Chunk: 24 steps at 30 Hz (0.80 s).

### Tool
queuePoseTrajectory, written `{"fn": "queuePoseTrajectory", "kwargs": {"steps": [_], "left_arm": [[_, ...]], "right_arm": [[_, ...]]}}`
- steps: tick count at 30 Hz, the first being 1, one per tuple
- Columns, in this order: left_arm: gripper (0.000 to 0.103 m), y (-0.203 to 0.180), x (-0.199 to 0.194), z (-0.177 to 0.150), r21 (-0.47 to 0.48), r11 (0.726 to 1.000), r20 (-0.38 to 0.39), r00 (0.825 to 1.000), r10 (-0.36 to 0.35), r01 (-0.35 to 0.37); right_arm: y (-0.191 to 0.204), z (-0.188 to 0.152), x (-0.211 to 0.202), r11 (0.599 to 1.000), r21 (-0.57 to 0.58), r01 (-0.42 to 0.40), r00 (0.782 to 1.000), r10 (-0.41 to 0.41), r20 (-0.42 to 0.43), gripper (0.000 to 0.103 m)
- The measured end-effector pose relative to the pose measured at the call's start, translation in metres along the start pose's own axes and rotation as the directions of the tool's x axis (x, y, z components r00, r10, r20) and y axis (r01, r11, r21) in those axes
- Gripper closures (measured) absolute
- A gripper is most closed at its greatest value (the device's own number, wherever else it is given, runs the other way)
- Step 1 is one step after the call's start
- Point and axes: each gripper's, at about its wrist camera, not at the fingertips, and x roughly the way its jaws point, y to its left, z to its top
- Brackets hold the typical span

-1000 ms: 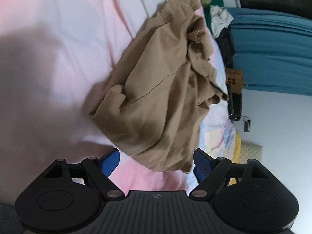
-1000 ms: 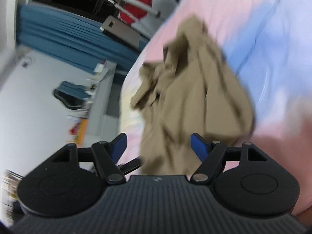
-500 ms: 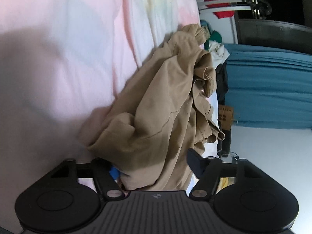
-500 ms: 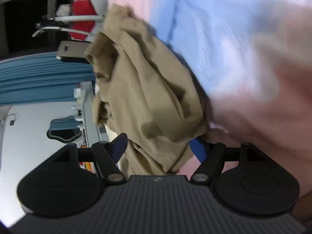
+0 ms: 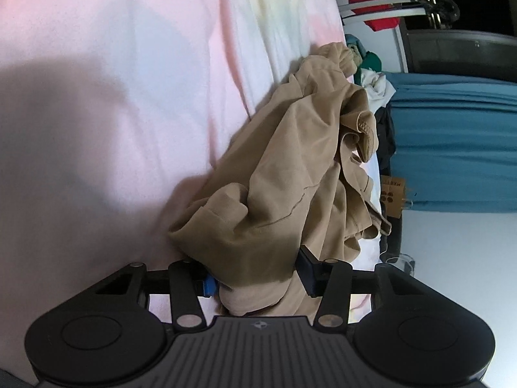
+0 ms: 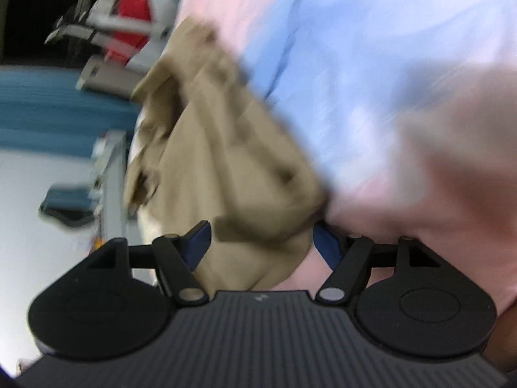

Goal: Fold clothes

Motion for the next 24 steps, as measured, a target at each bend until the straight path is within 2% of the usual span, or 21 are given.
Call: {"fn": "queuePoseTrajectory", "kwargs": {"steps": [3, 4, 5, 6, 7, 9, 10, 15, 18, 21, 24], "left_arm": [[0.054, 0.003, 0.004, 0.005, -0.018, 1.000, 0.006, 1.000, -0.011, 0.011], [0.057, 0.004, 0.005, 0.006, -0.020, 1.000, 0.012, 1.000, -0.012, 0.012], [0.065, 0.003, 0.005, 0.007, -0.021, 1.000, 0.022, 1.000, -0.007, 0.008], [0.069, 0.002, 0.005, 0.008, -0.015, 1.000, 0.037, 0.999, -0.007, 0.008], [0.070, 0.000, 0.003, 0.007, -0.002, 1.000, 0.058, 0.998, -0.012, 0.012], [0.082, -0.005, 0.000, 0.005, 0.025, 0.999, 0.095, 0.995, -0.026, 0.024], [0.084, -0.009, -0.001, 0.004, 0.037, 0.999, 0.105, 0.994, -0.038, 0.034], [0.090, -0.023, -0.028, -0.003, 0.042, 0.995, 0.151, 0.984, -0.097, 0.091], [0.091, -0.032, -0.052, -0.010, 0.032, 0.992, 0.178, 0.976, -0.125, 0.121], [0.091, -0.043, -0.084, -0.024, 0.042, 0.990, 0.202, 0.969, -0.141, 0.135], [0.091, -0.047, -0.114, -0.046, 0.056, 0.990, 0.193, 0.972, -0.138, 0.129]], "right_arm": [[-0.003, 0.002, -0.002, 1.000, 0.016, -0.020, 0.999, 0.020, 0.041, 0.028], [0.001, 0.000, 0.002, 0.999, -0.007, -0.037, 0.999, 0.037, 0.029, 0.029], [0.005, -0.001, 0.007, 0.998, -0.031, -0.054, 0.998, 0.054, 0.017, 0.029], [0.010, -0.003, 0.011, 0.996, -0.054, -0.071, 0.997, 0.071, 0.003, 0.039], [0.014, -0.003, 0.011, 0.994, -0.081, -0.072, 0.997, 0.073, 0.009, 0.057], [0.023, -0.003, 0.010, 0.988, -0.135, -0.074, 0.997, 0.078, 0.022, 0.085], [0.025, -0.002, 0.008, 0.986, -0.138, -0.089, 0.995, 0.094, 0.030, 0.088], [0.035, -0.003, -0.012, 0.976, -0.168, -0.135, 0.985, 0.151, 0.085, 0.091], [0.050, -0.008, -0.027, 0.977, -0.178, -0.115, 0.986, 0.134, 0.102, 0.091], [0.063, -0.017, -0.046, 0.975, -0.180, -0.131, 0.981, 0.153, 0.118, 0.091], [0.064, -0.031, -0.068, 0.975, -0.174, -0.140, 0.977, 0.164, 0.132, 0.091]]}}
